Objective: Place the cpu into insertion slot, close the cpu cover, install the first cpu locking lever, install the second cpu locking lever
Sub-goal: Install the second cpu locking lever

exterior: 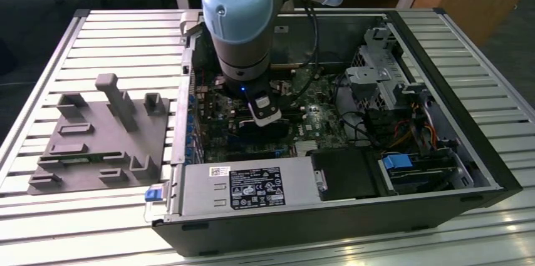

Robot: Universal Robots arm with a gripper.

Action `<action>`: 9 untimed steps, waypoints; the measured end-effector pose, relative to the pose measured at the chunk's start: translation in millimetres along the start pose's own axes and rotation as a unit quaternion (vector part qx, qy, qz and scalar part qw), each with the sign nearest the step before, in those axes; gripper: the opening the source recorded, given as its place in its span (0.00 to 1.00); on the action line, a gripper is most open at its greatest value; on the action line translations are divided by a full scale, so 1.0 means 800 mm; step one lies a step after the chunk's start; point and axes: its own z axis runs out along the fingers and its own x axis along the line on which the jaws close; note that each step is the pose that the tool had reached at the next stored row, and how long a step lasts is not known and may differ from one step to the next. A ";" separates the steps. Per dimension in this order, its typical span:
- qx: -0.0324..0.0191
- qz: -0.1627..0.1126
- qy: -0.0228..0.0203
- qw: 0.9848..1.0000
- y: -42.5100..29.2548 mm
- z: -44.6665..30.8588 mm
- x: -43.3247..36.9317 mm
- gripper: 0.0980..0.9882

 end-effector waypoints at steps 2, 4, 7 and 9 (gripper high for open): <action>0.001 -0.001 0.000 1.000 -0.0003 -0.0001 0.000 0.00; 0.002 -0.002 0.000 1.000 -0.0005 -0.0002 0.000 0.00; 0.003 -0.002 0.000 1.000 -0.0004 -0.0005 0.000 0.00; 0.003 -0.002 0.000 1.000 0.0001 -0.0020 0.000 0.00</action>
